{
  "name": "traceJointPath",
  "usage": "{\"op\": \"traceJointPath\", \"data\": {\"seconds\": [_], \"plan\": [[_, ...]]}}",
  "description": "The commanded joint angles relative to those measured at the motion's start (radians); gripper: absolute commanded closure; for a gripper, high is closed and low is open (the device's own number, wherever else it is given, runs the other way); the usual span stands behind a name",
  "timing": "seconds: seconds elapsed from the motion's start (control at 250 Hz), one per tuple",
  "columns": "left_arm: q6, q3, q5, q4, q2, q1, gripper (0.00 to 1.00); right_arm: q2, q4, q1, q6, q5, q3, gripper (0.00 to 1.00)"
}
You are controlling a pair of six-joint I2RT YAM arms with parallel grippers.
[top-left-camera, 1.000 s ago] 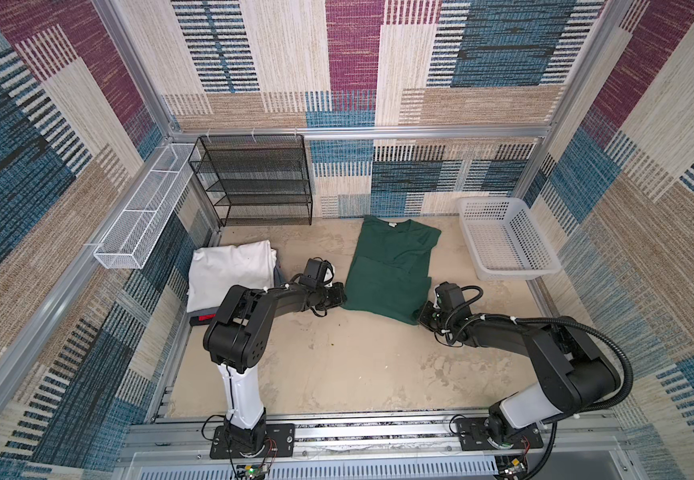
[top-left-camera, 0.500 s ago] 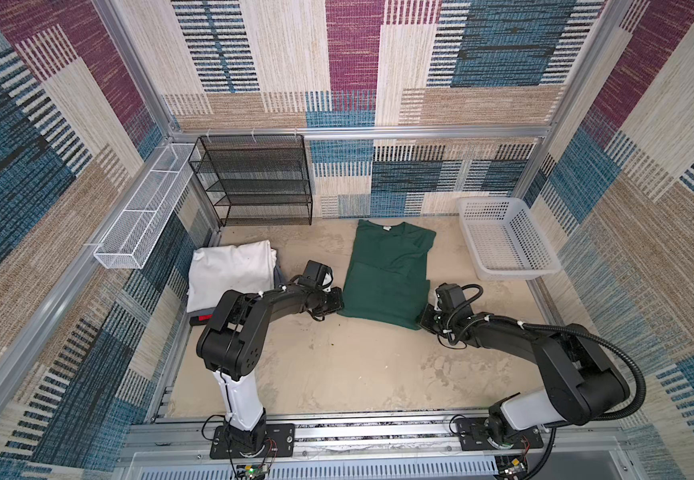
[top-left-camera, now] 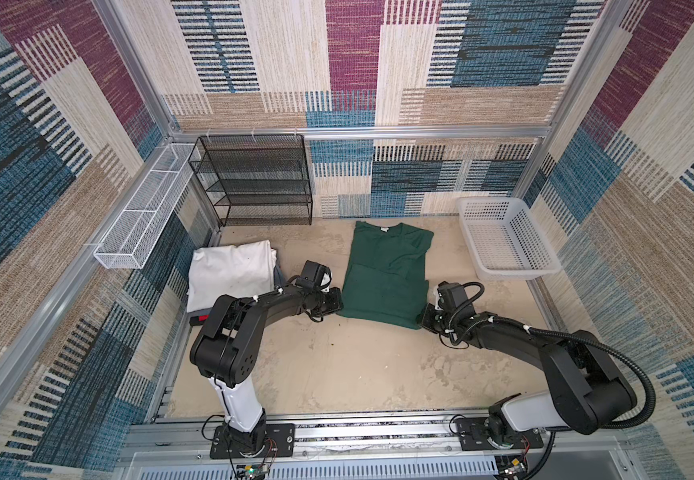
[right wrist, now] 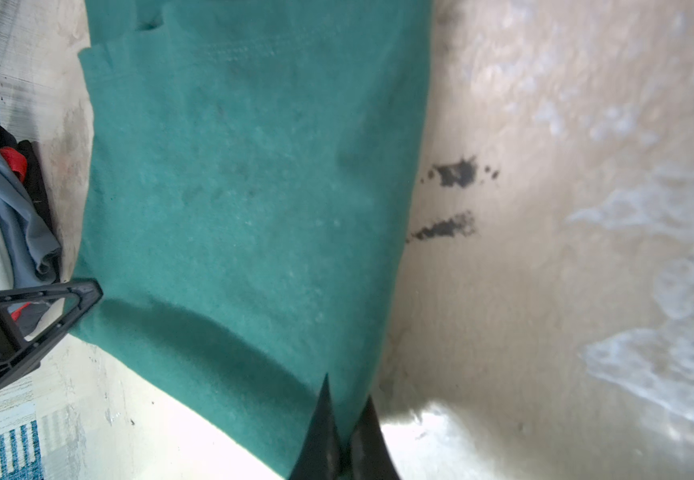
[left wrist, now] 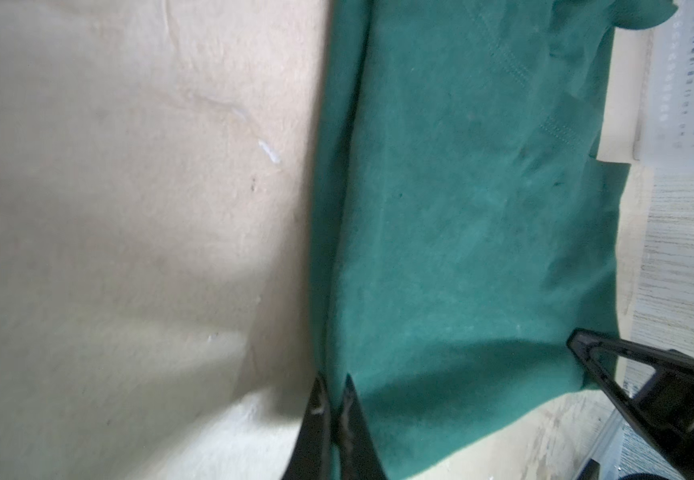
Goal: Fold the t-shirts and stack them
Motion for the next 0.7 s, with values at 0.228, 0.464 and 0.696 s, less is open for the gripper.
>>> {"op": "traceJointPath", "data": {"seconds": [0.228,0.464,0.696], "plan": [[0.010,-0.021,0.008,0.003,-0.050,0.000,1.00,-0.052,0.046,0.000,0.050,-0.020,-0.045,1.00],[0.001,-0.059,0.010,-0.008,-0.137,0.000,1.00,-0.123,0.000,0.000,0.040,-0.012,-0.033,1.00],[-0.002,-0.080,-0.009,-0.050,-0.240,-0.013,1.00,-0.203,-0.038,0.000,0.038,-0.047,-0.004,1.00]]}}
